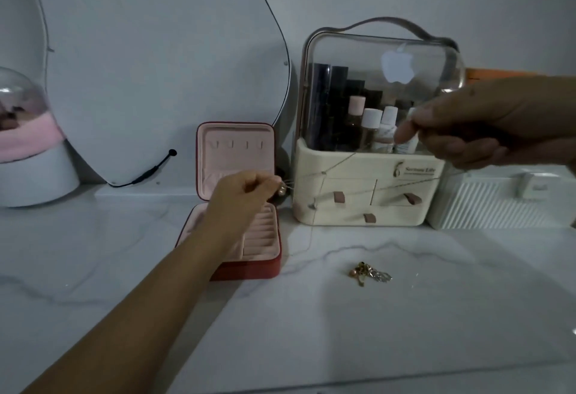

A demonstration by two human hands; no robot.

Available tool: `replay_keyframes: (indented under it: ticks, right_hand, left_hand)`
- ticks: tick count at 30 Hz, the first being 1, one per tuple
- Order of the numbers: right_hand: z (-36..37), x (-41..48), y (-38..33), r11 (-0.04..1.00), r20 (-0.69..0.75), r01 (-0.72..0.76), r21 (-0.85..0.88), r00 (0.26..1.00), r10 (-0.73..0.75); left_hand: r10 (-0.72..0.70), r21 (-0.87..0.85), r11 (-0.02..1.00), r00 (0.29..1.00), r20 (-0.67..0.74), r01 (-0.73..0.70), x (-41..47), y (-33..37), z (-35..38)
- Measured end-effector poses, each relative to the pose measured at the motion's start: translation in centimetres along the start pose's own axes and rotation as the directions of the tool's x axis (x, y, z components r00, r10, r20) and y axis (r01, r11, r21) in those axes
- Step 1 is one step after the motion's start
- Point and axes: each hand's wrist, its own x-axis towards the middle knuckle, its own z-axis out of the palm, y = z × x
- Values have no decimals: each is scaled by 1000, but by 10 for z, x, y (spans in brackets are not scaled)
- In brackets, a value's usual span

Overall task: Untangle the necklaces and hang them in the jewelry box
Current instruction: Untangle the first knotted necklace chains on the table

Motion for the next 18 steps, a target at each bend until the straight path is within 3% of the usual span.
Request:
replay_keyframes:
  ticks: [9, 15, 18]
  right_hand:
    - [20, -21, 70, 974, -92, -182, 134, 977, 195]
    - [54, -20, 102, 961, -115, -254, 108, 957, 266]
    - [67, -19, 115, 963, -166, -261, 70, 949, 269]
  left_hand:
    - [-5, 215, 977, 1000, 16, 1, -56, -2, -50]
    - [39, 411, 911, 999, -13, -31, -85, -10, -85]
    - [74, 563, 825, 997, -16, -52, -98, -19, -100]
